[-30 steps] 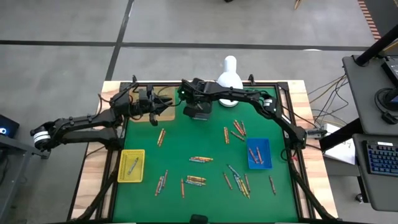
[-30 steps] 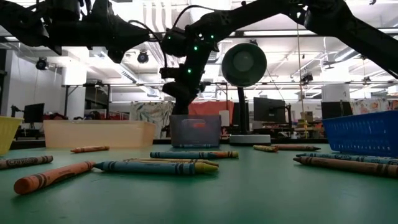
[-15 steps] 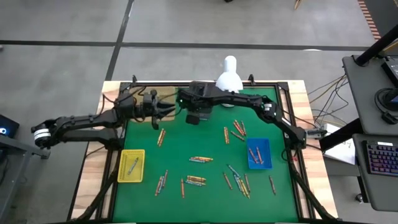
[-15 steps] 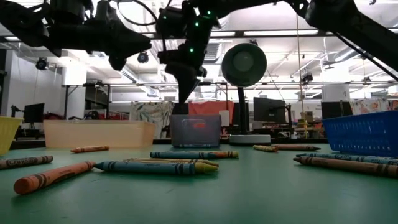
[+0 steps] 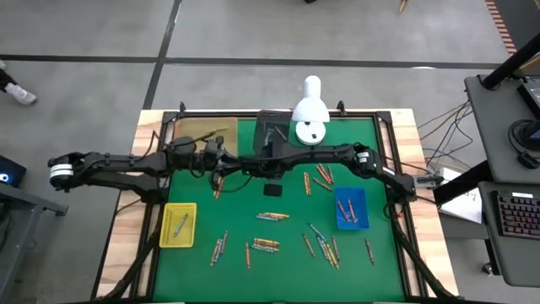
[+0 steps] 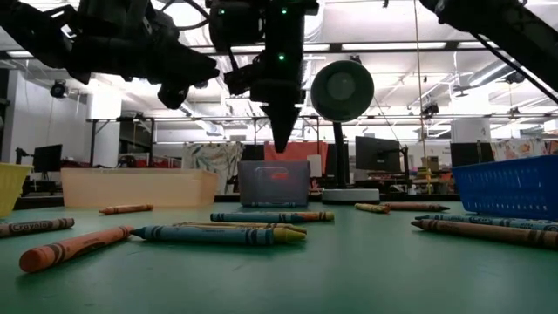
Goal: Sort crayons
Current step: Put the blue crayon into the yellow bin
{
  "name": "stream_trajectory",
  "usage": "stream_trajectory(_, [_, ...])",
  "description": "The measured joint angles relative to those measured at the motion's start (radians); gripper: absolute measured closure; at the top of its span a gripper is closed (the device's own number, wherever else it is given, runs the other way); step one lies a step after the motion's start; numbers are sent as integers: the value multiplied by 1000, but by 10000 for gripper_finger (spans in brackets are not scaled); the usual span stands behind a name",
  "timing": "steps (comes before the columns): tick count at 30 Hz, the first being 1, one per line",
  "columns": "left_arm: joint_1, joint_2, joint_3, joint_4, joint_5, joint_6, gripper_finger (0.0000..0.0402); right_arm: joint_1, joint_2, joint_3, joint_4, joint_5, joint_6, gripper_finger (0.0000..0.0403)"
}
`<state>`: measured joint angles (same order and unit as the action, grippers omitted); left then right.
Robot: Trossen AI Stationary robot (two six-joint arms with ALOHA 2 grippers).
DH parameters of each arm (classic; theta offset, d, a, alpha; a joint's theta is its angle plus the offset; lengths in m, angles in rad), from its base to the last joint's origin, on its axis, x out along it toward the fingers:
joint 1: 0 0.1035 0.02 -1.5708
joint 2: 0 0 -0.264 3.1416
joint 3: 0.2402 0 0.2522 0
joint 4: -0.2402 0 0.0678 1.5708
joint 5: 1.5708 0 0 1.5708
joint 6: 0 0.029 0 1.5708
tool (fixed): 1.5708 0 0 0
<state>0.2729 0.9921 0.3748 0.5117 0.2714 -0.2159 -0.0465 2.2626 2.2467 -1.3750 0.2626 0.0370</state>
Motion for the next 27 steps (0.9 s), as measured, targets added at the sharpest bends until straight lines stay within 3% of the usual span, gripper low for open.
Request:
stream_trajectory(5, [-39,41,0,1,-16,-18,325,35,-36,-90,11,1,24,394])
stream_trajectory(10, [-89,70,0,-25,-115,-32,325,60,-128,-260,121,0,50,394])
stream_trajectory(14, [-124,101,0,-49,-180,-36,325,74,-230,-447,297,1,48,394])
stream_trajectory(22, [-142,227,1,-14,-193,-33,325,86,-453,-856,797,0,-66,394])
stream_trajectory(27, [-144,335,5,12,-238,-5,325,85,-547,-1029,1030,0,-134,394])
